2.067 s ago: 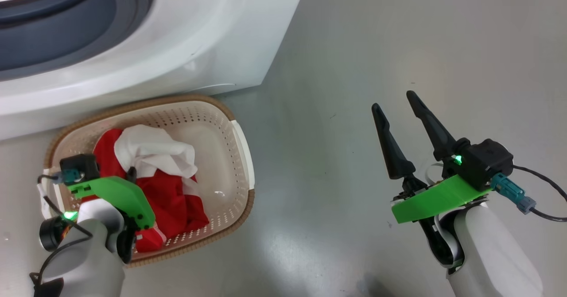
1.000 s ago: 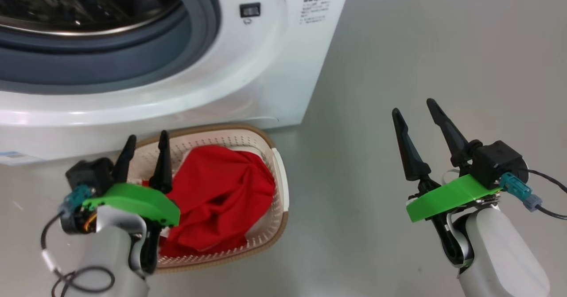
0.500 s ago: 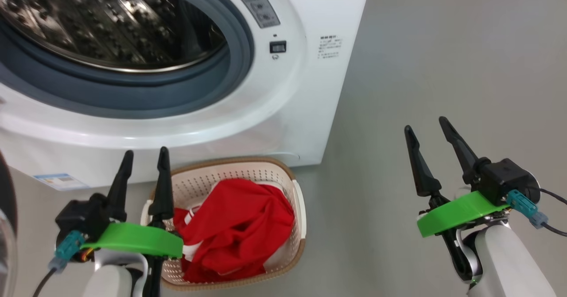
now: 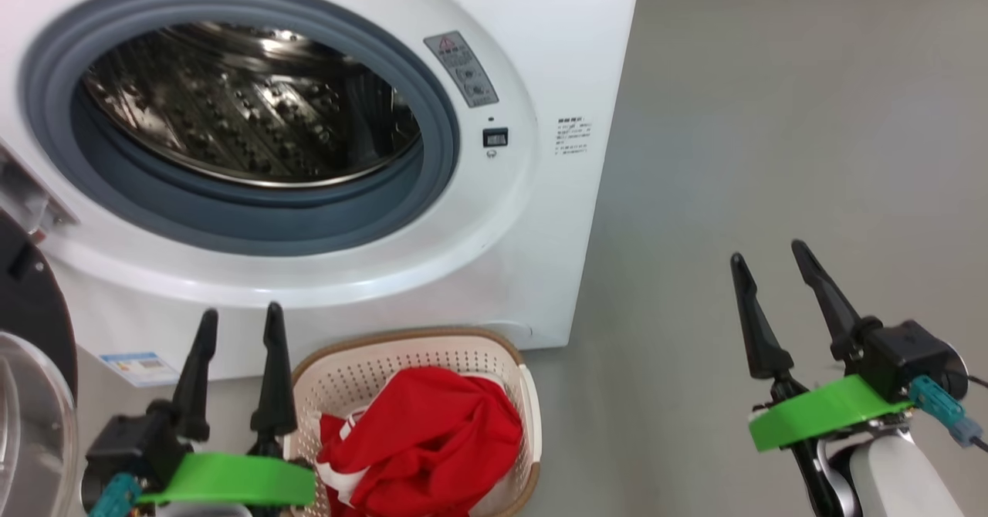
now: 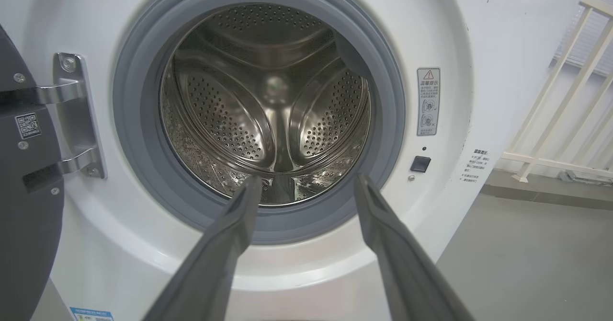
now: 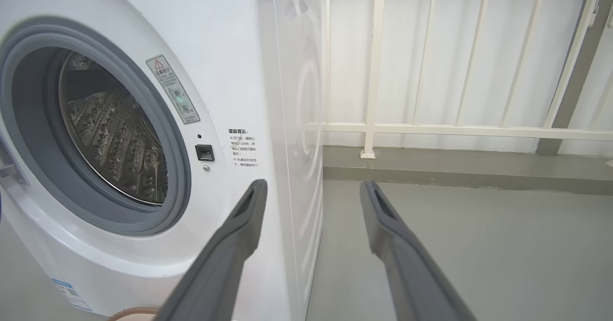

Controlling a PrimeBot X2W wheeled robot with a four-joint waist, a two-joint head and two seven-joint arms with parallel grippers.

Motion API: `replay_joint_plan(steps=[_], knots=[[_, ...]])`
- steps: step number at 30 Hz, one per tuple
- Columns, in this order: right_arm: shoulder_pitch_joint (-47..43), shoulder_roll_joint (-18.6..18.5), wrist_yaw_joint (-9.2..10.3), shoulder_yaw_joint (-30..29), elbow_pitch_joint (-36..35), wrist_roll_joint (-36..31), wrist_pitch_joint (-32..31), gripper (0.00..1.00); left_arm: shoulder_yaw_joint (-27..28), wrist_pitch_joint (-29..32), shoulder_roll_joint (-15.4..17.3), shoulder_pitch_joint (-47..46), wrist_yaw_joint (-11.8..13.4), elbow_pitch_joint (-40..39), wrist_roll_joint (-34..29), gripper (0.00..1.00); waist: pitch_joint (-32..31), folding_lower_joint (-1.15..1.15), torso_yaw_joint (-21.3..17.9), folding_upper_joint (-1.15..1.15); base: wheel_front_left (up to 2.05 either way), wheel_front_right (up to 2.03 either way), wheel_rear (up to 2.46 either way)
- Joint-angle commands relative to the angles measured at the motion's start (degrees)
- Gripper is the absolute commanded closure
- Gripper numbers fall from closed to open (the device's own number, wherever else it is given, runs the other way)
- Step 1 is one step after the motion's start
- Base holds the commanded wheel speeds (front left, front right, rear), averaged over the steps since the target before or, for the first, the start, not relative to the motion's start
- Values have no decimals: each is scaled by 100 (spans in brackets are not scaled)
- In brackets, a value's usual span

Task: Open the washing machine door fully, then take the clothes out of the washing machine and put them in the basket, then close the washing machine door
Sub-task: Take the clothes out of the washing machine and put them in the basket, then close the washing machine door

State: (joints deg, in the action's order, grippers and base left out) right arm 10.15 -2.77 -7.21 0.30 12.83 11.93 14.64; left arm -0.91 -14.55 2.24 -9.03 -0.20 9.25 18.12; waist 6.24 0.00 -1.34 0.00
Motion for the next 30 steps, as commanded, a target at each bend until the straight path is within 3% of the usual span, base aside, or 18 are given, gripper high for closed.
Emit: replay_joint_plan(steps=[1, 11, 30], knots=[[-65, -10, -28, 53, -197, -74, 36, 0, 180, -44, 70, 87, 35, -199, -9, 0, -214, 0, -19, 0, 0, 0, 0], [-725, -10, -28, -90, -530, -25, 36, 0, 239, -45, 126, 734, 64, -336, -46, 0, -706, 0, -91, 0, 0, 0, 0], [-1071, -10, -28, -76, -778, -34, 36, 0, 225, -33, 204, 1042, 289, -360, -195, 0, -820, 0, -2, 0, -18, 10, 8]])
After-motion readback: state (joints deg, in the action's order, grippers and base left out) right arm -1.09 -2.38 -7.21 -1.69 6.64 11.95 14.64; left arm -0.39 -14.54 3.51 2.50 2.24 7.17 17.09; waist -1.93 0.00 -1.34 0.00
